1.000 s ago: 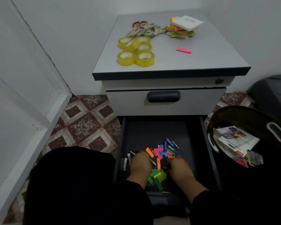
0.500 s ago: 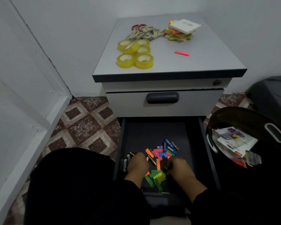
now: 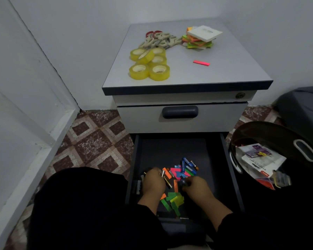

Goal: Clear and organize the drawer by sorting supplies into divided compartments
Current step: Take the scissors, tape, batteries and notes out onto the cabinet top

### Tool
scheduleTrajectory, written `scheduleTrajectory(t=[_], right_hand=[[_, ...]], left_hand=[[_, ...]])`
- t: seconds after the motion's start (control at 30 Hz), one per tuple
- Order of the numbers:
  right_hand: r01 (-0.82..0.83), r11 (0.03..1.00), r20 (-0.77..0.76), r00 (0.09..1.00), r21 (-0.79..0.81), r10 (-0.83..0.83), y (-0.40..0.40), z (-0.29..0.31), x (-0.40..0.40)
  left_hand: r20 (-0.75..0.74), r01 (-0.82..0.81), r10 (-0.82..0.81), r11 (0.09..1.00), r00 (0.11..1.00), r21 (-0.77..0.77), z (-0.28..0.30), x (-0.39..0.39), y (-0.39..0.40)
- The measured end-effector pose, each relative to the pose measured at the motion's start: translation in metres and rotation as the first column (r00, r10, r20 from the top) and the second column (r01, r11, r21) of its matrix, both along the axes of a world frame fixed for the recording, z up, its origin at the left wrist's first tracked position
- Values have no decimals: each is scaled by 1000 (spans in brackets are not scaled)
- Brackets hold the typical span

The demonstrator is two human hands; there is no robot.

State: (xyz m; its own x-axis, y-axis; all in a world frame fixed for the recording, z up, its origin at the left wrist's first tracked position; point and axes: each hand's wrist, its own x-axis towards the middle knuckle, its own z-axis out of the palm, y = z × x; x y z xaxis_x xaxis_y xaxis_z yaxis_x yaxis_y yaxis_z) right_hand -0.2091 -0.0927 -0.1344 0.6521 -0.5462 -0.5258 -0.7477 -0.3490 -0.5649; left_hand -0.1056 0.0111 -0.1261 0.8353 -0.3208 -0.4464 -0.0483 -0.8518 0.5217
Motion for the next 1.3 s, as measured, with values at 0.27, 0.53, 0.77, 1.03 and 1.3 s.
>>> scheduleTrajectory(t=[0.27, 0.53, 0.77, 1.03, 1.3], right_hand=[[240, 794, 393, 766, 558, -508, 2, 56, 17], [254, 967, 806, 572, 0, -150, -15, 192, 33], [325, 844, 680, 730, -427, 63, -70, 260, 81], [251, 820, 568, 816, -515, 107, -88, 269, 111], [246, 904, 646, 762, -351, 44, -87, 266, 108]], left_hand=[[-39, -130, 128, 859, 991, -496, 56, 0, -5], [307, 157, 141, 622, 941, -767, 186, 6, -19], [799, 412, -32, 869, 601, -275, 261, 42, -73], [857, 364, -262, 926, 444, 94, 267, 54, -114], [893, 418, -294, 898, 341, 136, 254, 68, -111]])
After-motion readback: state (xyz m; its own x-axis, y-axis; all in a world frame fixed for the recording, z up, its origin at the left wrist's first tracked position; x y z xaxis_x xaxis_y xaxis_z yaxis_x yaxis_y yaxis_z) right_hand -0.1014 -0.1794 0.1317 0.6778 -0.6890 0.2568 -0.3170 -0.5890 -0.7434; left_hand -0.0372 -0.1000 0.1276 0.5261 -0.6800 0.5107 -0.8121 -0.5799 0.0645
